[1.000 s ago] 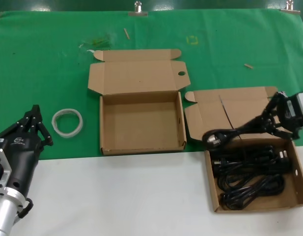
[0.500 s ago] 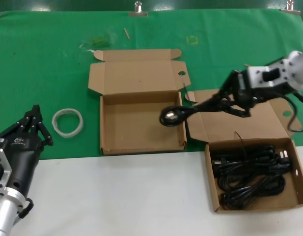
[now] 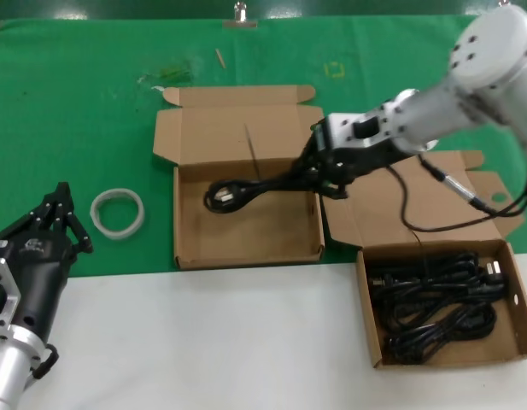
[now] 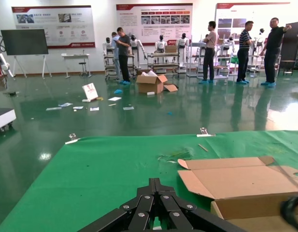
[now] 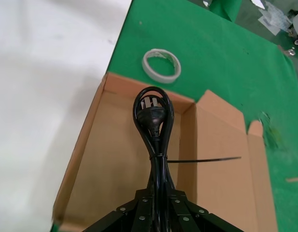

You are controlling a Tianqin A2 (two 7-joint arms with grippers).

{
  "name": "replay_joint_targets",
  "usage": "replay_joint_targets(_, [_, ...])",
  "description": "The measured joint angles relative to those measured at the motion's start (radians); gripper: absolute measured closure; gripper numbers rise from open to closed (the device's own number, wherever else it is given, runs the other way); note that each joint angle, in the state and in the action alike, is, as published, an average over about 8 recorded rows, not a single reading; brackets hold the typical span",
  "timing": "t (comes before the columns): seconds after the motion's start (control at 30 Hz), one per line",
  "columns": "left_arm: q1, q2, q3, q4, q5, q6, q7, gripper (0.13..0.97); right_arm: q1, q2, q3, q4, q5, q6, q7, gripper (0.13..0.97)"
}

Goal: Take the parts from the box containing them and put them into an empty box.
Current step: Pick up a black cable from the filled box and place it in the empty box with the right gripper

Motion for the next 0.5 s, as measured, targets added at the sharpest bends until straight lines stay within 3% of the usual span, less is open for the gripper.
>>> replay_joint_targets(0.23, [0.000, 0.000, 0.000, 0.000, 0.000, 0.000, 0.000, 0.957, 0.027, -0.106, 0.004, -0.171, 0.000, 0.078, -0.059, 0.927])
replay_joint_targets(0.5, [0.000, 0.000, 0.000, 0.000, 0.000, 0.000, 0.000, 0.957, 0.020, -0.156, 0.003, -0.256, -0.005, 0.152, -0.108, 0.927])
